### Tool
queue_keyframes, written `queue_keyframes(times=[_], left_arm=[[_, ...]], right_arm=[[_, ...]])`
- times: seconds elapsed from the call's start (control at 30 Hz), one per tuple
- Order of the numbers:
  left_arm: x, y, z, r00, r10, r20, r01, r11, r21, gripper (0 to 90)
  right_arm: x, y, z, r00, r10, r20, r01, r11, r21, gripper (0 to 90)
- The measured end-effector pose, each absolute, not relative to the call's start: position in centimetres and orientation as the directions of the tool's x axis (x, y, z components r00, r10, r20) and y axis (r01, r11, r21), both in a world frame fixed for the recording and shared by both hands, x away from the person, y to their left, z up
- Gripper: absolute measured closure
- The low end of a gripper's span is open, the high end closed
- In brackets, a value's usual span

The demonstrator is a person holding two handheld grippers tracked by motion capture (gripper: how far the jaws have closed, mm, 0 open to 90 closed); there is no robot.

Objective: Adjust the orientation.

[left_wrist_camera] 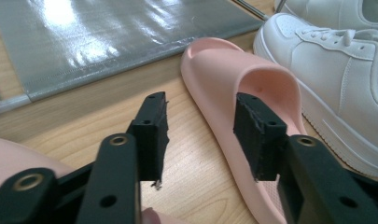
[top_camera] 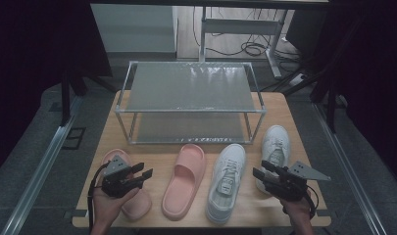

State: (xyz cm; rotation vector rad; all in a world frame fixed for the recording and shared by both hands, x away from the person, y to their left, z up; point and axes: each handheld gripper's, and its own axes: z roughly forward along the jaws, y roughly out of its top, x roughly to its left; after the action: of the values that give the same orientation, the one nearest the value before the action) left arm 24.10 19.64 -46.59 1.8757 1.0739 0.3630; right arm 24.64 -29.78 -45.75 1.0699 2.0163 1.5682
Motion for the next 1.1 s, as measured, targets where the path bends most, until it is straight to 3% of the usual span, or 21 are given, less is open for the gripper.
queue_keyframes(times=[0.27, 0.33, 1.1], left_arm=[[23.6, 20.8, -45.8, 0.554, 0.813, -0.178, 0.540, -0.189, 0.820, 84.7], [23.4, 21.1, -45.8, 0.546, 0.820, -0.171, 0.546, -0.193, 0.816, 87.7], [21.5, 27.9, -46.8, 0.422, 0.894, -0.153, 0.599, -0.147, 0.787, 90.0]], right_arm=[[24.8, -29.1, -46.2, -0.654, 0.740, 0.156, 0.347, 0.110, 0.931, 49.7], [24.7, -28.8, -46.3, -0.659, 0.737, 0.152, 0.346, 0.118, 0.931, 49.5], [24.6, -27.2, -46.8, -0.666, 0.738, 0.110, 0.354, 0.183, 0.917, 49.9]])
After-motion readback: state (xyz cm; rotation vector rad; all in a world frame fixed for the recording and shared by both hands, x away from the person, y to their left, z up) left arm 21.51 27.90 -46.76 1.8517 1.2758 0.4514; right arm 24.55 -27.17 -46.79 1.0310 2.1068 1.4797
